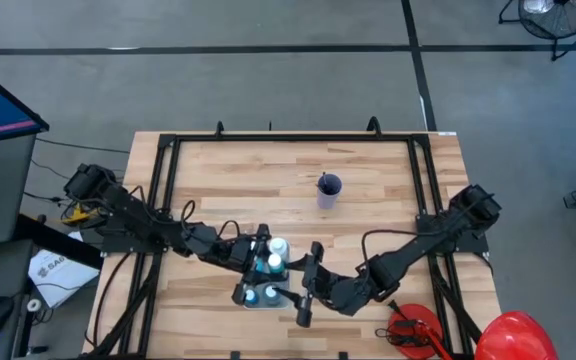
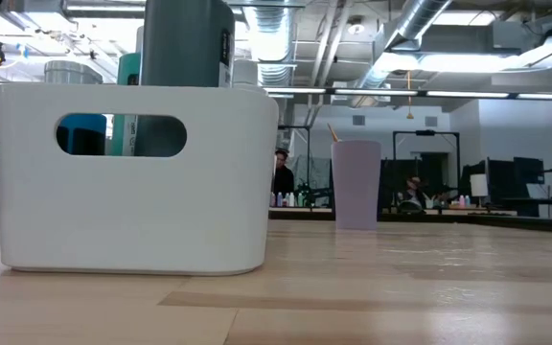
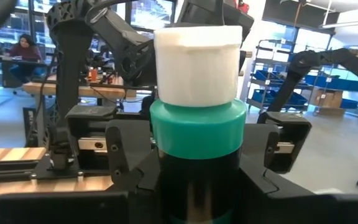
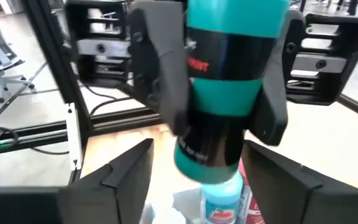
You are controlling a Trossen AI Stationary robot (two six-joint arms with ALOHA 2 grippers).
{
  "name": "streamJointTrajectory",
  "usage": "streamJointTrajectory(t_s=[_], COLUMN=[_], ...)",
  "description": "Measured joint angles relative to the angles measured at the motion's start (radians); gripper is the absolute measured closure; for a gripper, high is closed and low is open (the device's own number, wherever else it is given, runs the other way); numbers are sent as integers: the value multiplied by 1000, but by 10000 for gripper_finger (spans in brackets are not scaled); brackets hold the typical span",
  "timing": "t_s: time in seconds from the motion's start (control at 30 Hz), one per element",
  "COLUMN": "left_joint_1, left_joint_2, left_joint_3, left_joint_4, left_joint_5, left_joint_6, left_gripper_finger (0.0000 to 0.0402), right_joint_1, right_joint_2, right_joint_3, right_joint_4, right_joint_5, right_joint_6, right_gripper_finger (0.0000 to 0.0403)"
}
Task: Pick & Place Paint Supplies
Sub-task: Put the black and green paint bottle into the white bin
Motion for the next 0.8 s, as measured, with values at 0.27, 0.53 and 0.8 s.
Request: streamJointTrajectory(t_s=[0.27,0.53,0.8], left_joint_1=[3,0,0], left_joint_2=[0,-9,-10], left_joint_3=[1,39,40], left_joint_4=[-12,-134,-135], left_joint_5=[53,54,41], left_joint_6=[-23,-27,-27], left_gripper_finger=[299,299,299], right_joint_1=[68,98,27], right_joint_2=[-63,-154,-161], right_joint_3=[0,1,0], right_joint_4=[-37,-54,-61], right_joint_5=[14,123,124], right_joint_6=[1,-68,-72], right_gripper_finger=[133,132,132])
